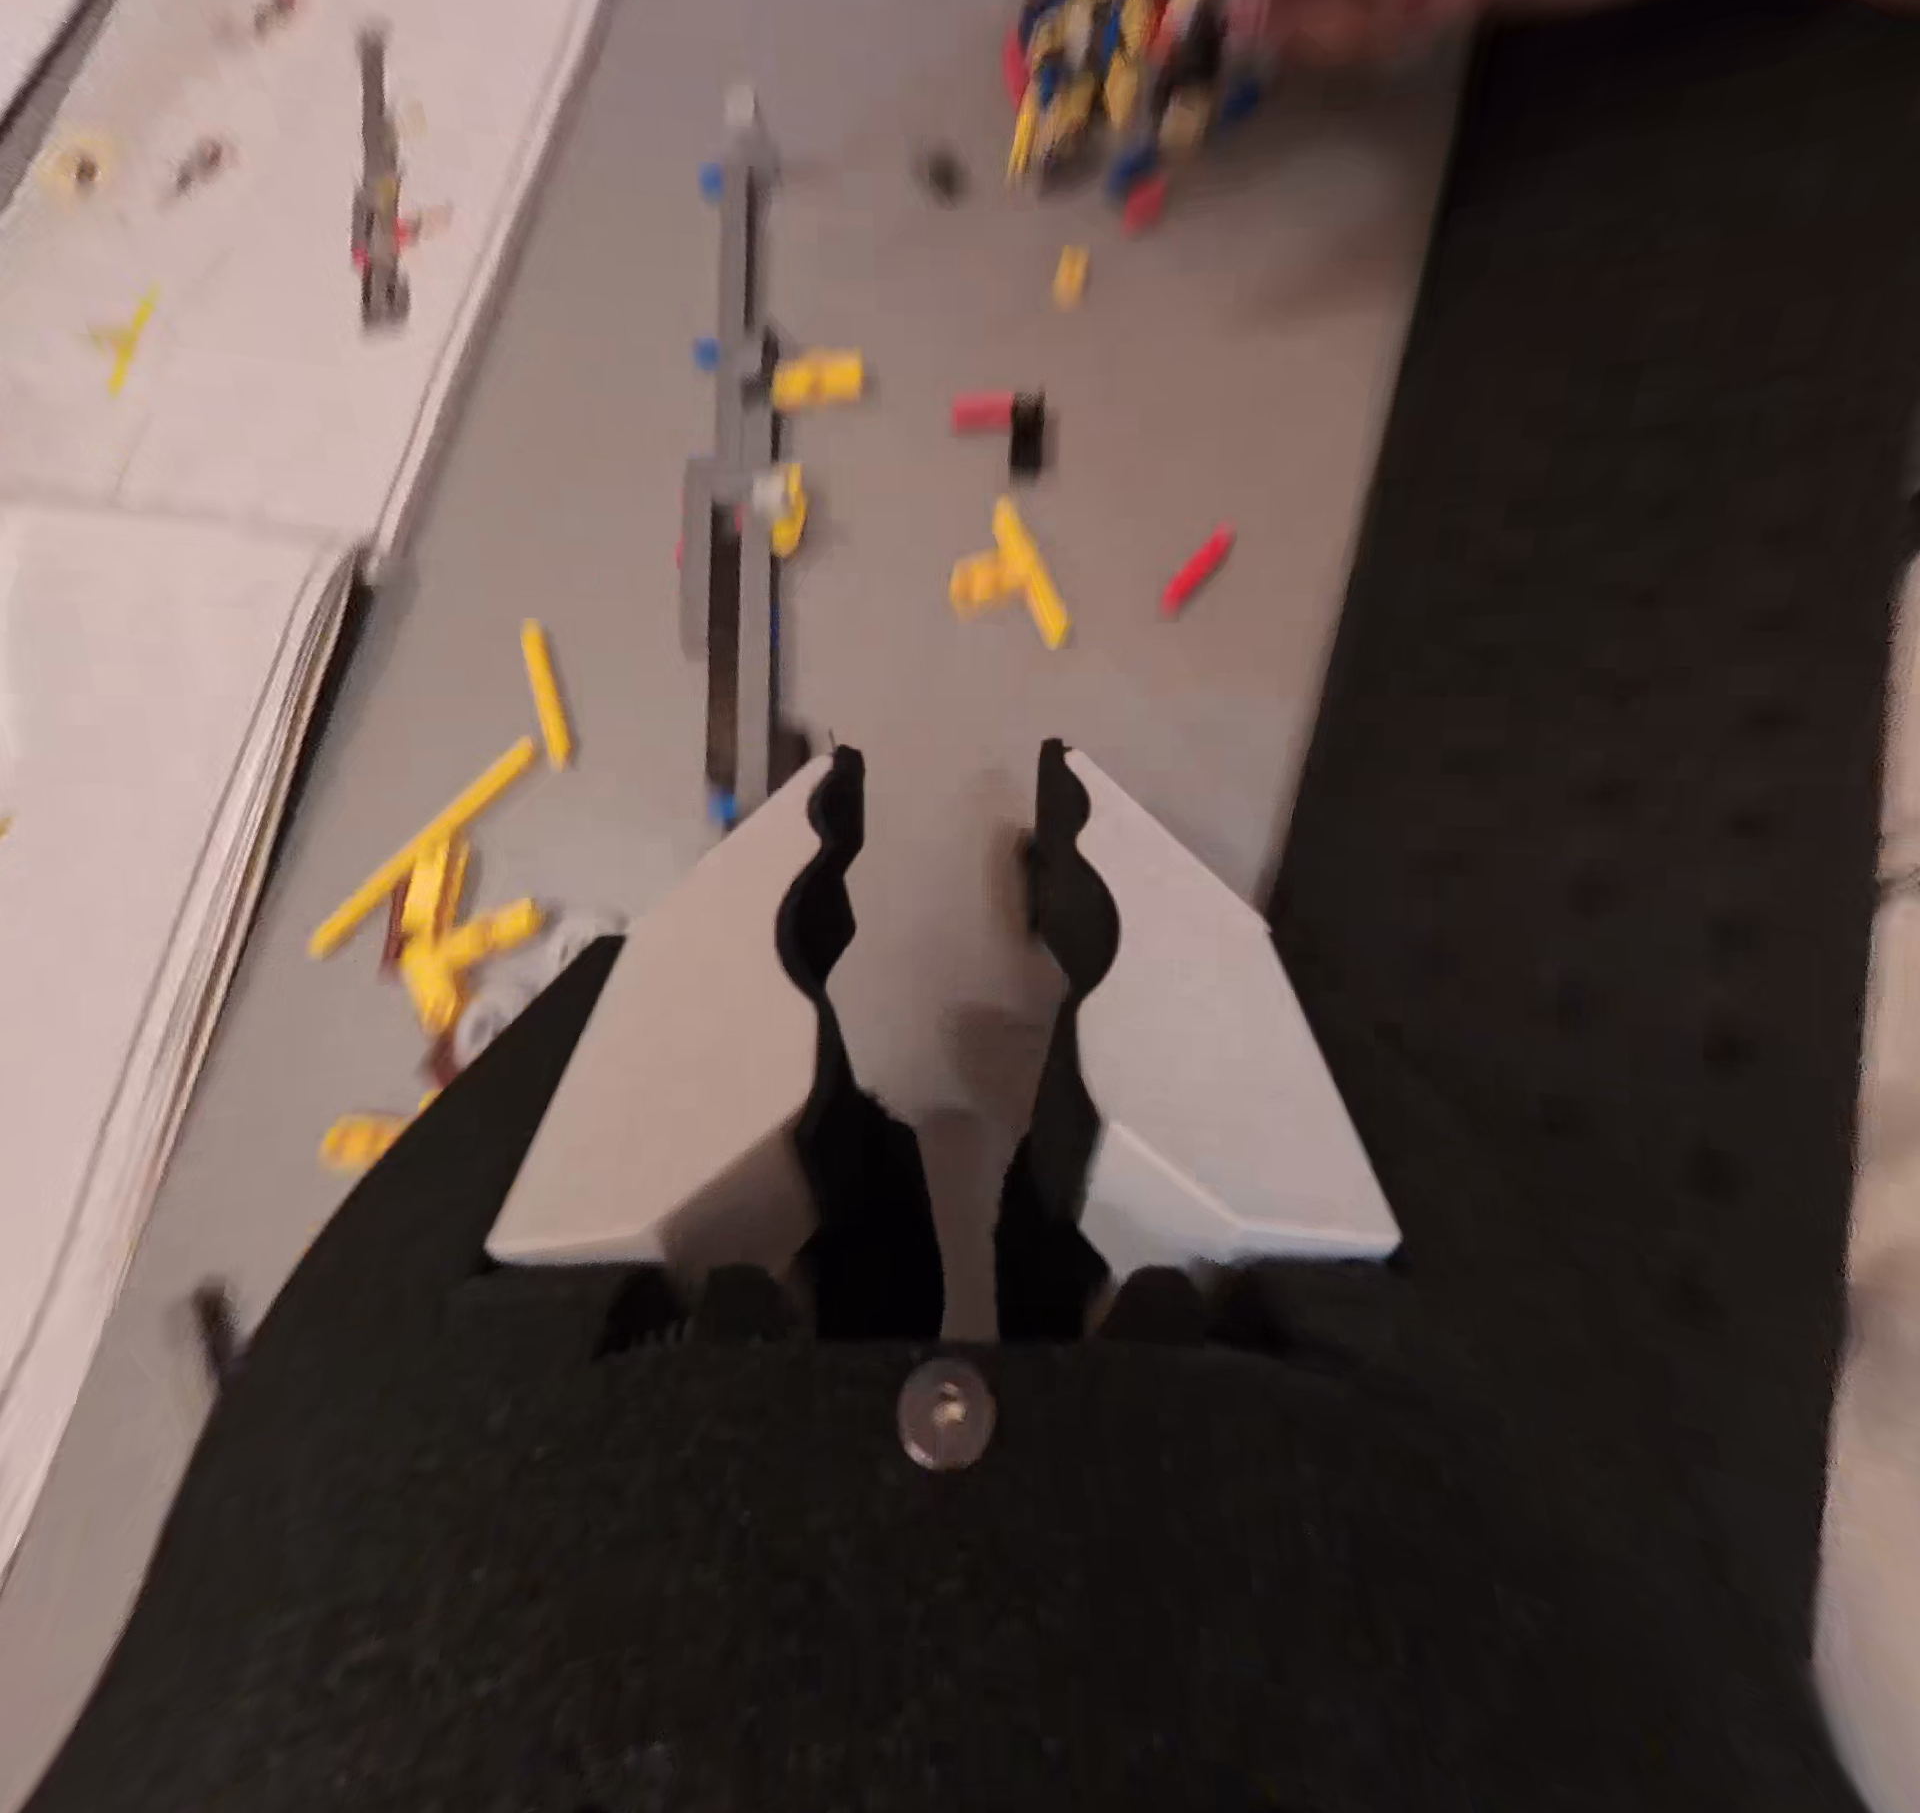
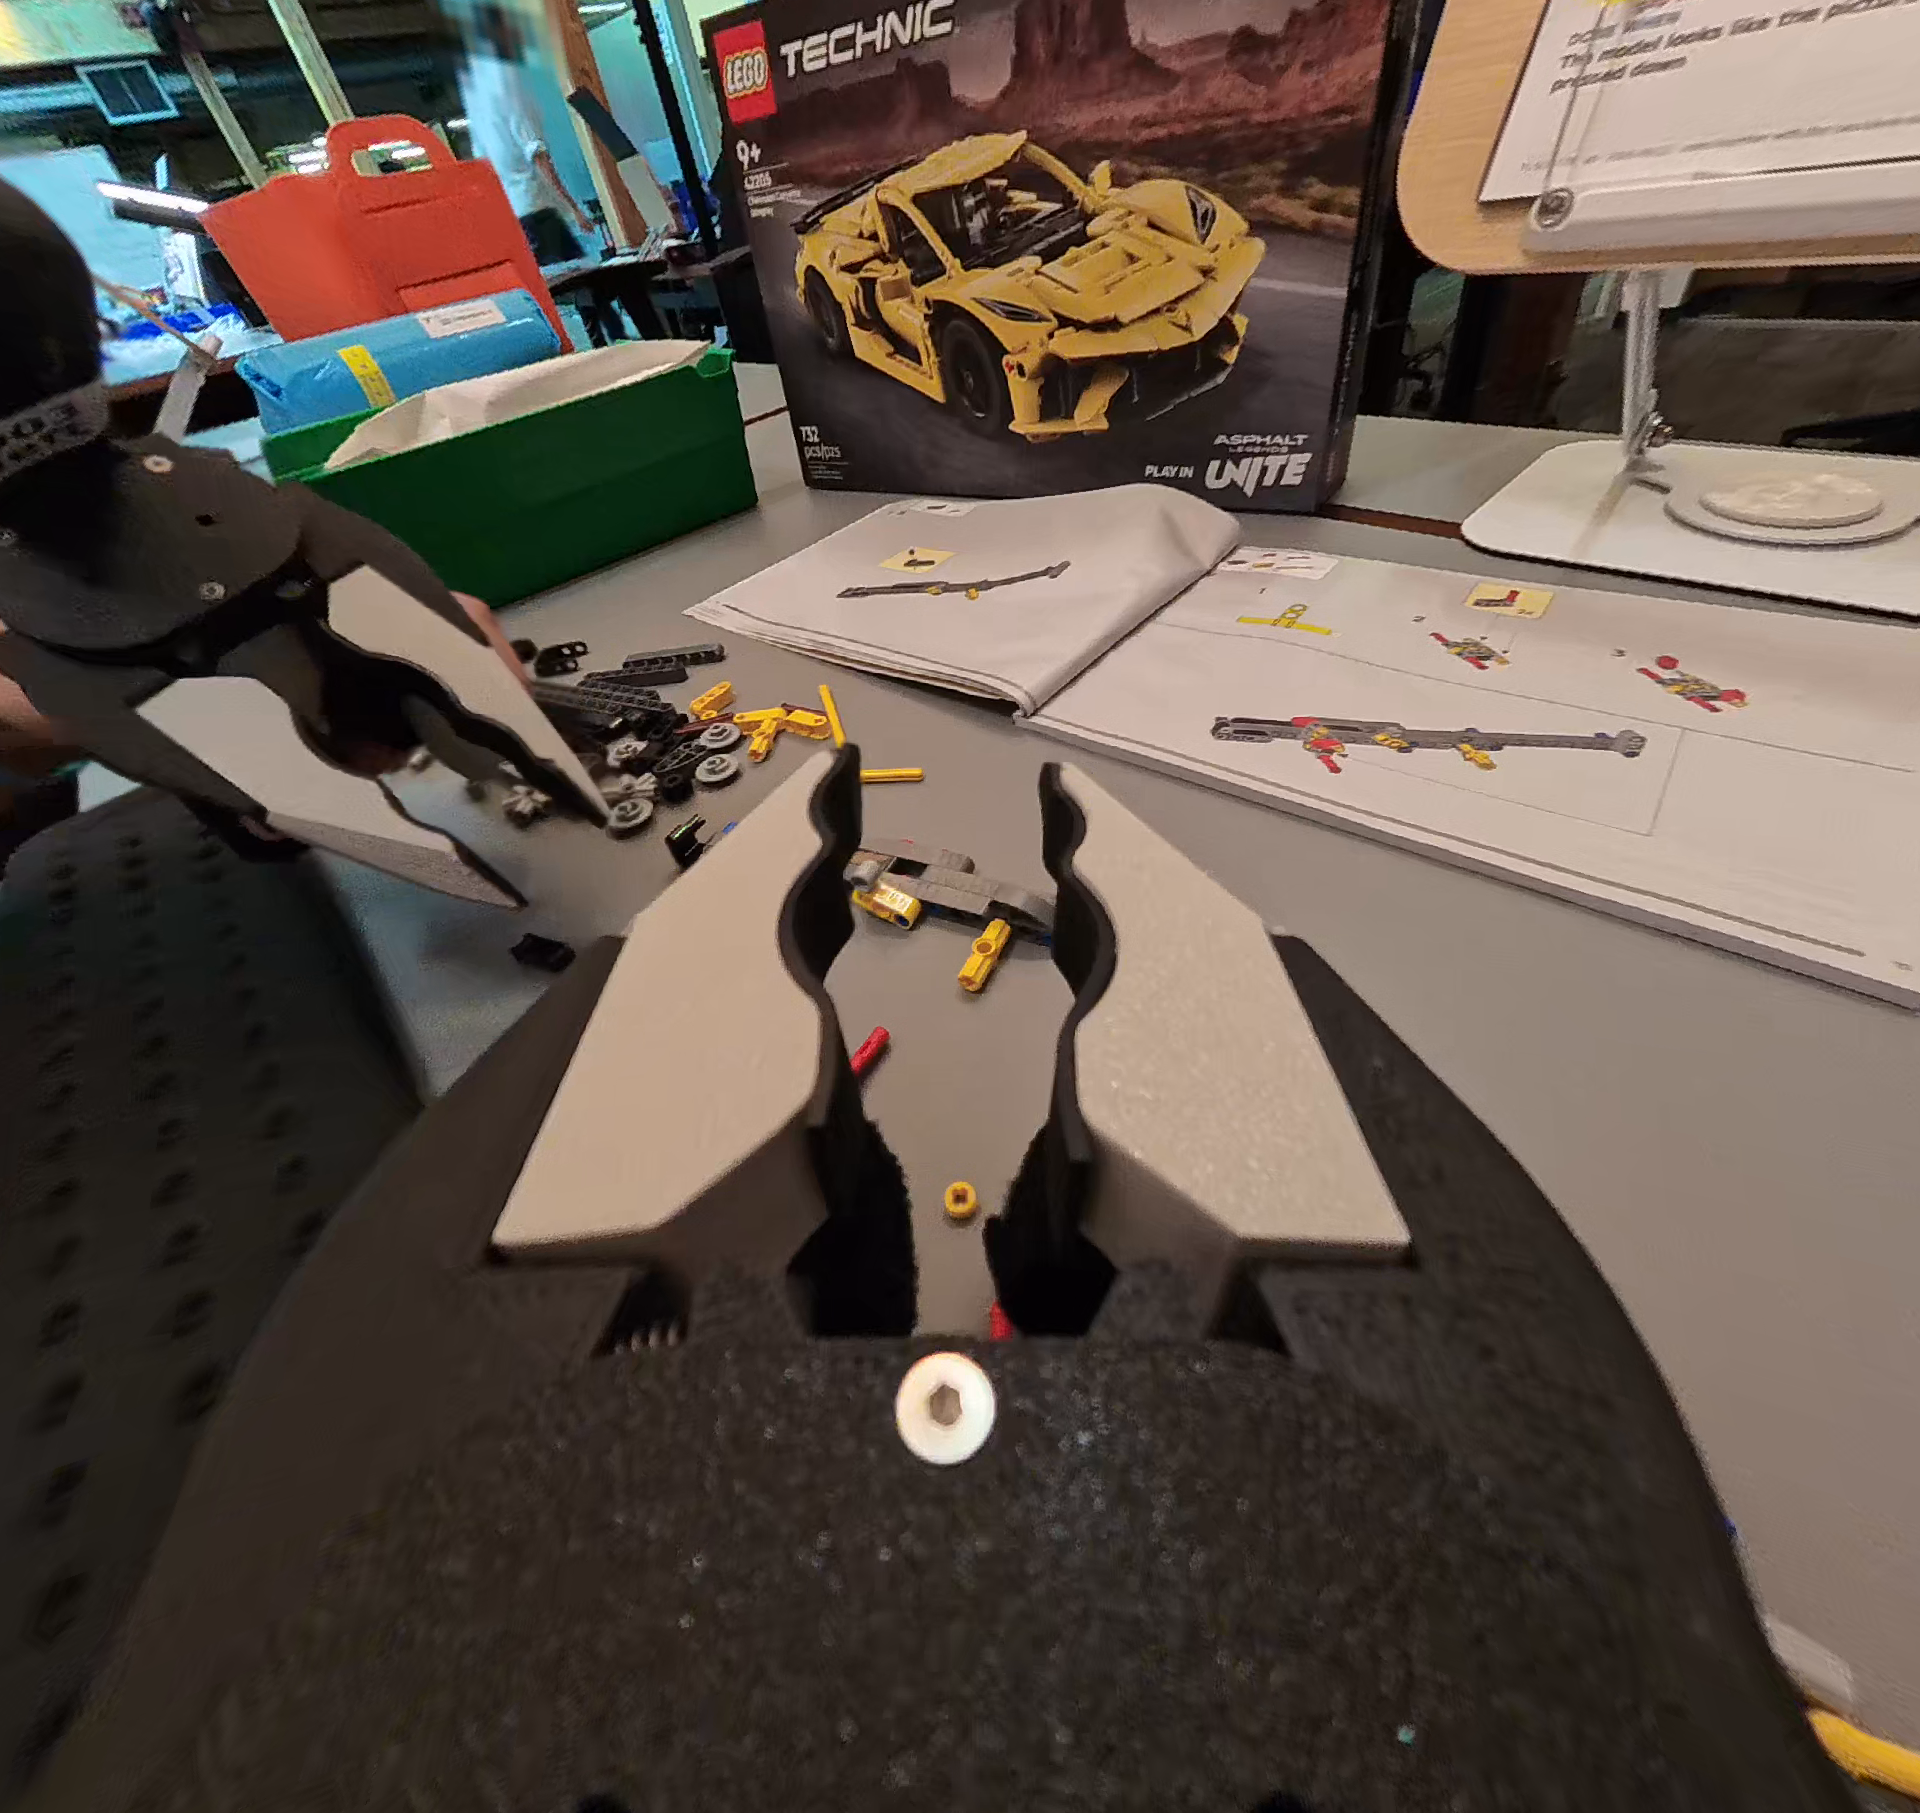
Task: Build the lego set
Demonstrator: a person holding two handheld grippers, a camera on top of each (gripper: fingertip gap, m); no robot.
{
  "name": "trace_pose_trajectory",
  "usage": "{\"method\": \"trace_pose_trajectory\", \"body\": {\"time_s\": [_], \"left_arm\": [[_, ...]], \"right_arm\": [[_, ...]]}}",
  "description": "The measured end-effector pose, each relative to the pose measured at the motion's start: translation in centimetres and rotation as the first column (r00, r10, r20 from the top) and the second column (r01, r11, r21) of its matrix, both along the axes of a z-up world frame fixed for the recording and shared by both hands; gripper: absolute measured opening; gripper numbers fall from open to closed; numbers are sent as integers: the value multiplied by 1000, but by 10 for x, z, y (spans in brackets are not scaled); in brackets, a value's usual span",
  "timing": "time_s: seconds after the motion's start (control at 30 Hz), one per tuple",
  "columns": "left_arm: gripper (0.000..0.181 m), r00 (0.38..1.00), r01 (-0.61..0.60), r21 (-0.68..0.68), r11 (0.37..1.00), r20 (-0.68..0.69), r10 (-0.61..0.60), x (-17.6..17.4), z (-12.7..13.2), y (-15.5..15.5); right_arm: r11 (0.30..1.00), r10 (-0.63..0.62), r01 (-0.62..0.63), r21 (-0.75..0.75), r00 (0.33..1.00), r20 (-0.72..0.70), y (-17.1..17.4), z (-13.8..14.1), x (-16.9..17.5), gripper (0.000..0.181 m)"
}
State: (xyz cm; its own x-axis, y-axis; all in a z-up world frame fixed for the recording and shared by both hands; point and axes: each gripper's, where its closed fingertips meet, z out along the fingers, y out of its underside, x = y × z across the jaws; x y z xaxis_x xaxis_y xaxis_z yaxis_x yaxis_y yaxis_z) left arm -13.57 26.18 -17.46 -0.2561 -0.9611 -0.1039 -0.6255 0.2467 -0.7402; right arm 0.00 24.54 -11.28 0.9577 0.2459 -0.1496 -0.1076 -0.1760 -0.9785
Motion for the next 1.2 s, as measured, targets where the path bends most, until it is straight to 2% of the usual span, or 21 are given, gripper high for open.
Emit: {"method": "trace_pose_trajectory", "body": {"time_s": [0.03, 0.1, 0.17, 0.23, 0.37, 0.43, 0.5, 0.6, 0.67, 0.73, 0.83, 0.97, 1.07, 1.13, 1.2], "left_arm": [[35, 999, -13, 58, 998, -46, 15, -14, -11, 6], [36, 996, -15, 78, 997, -85, 22, -29, -21, 5], [27, 996, -17, 47, 999, -92, 21, -31, -26, -2], [27, 993, -8, 68, 998, -114, 16, -32, -33, -3], [7, 993, -4, 81, 997, -116, 14, -26, -38, -4], [7, 995, 6, 126, 992, -104, 7, -23, -38, -1], [7, 999, 29, 204, 978, -35, -23, -17, -29, 0], [6, 969, 56, 408, 911, 197, -148, -2, 8, -8], [6, 940, 23, 495, 868, 285, -188, 3, 29, -10], [6, 916, -14, 537, 844, 345, -204, 7, 45, -9], [6, 908, -30, 620, 784, 344, -238, 11, 53, -9], [6, 904, -21, 682, 731, 326, -278, 15, 54, -15], [6, 893, -41, 669, 742, 358, -273, 15, 59, -16], [6, 884, -11, 656, 755, 359, -300, 15, 59, -23], [6, 884, -31, 667, 744, 366, -291, 16, 61, -24]], "right_arm": [[1000, 11, -11, -8, 1000, 10, 1, -2, -3, 34], [999, 30, -30, -18, 999, 29, 2, -4, -8, 34], [999, 45, -44, -28, 998, 46, 2, -7, -11, 34], [999, 47, -45, -27, 997, 59, 2, -7, -13, 34], [998, 55, -54, -23, 997, 54, 0, -7, -14, 33], [997, 76, -75, -23, 996, 52, 0, -7, -18, 33], [990, 141, -140, -16, 989, 39, -3, -5, -31, 31], [943, 315, -319, -92, 947, -55, -7, -11, -73, 33], [917, 365, -372, -144, 928, -77, -4, -16, -93, 31], [881, 425, -447, -157, 892, -157, -4, -14, -110, 30], [836, 501, -538, -108, 829, -248, -9, -3, -128, 27], [851, 483, -518, -90, 838, -253, -5, -1, -128, 21], [851, 473, -518, -89, 829, -298, -5, -1, -124, 9], [857, 467, -509, -81, 834, -295, -4, 0, -122, 14], [846, 484, -527, -84, 824, -295, -5, -1, -125, 14]]}}
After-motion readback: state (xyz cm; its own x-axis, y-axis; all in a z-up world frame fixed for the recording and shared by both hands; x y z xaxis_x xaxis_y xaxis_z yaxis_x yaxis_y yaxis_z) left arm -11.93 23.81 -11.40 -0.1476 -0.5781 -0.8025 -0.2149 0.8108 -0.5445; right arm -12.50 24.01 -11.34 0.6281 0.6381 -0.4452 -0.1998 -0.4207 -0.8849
